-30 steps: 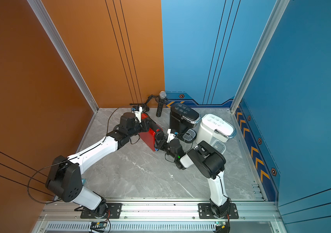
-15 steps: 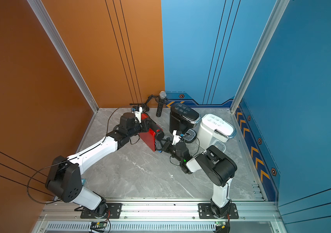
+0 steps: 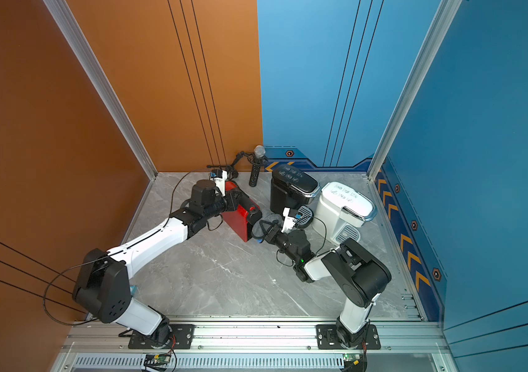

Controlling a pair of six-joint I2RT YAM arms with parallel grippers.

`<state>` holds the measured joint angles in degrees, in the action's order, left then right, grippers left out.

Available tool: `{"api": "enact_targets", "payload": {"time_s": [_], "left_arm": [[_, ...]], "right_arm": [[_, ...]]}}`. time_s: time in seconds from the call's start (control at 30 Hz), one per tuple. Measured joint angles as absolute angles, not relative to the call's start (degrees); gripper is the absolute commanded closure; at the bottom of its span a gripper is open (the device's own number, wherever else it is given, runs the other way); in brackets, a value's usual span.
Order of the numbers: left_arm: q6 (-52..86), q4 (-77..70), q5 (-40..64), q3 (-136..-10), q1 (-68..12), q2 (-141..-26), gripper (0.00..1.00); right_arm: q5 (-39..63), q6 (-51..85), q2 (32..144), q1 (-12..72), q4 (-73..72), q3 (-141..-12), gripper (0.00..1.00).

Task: Wipe the surface of a coffee machine
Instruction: Adjust the coffee machine at the center of the board.

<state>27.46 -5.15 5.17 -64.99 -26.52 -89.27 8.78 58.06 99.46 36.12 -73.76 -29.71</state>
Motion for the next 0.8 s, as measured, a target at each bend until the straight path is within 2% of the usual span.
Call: {"api": "enact_targets", "payload": {"time_s": [0.4, 0.8], "left_arm": [[27.44, -5.21, 3.33, -65.69, -24.99, -90.02, 0.73], [27.44, -4.54, 2.17, -65.67, -24.01, -90.00, 0.74]], "right_arm": [[7.20, 62.87, 113.78, 36.49, -86.78, -36.23, 1.00], [5.58, 64.14, 116.27, 36.73, -87.48, -38.50, 1.00]]}}
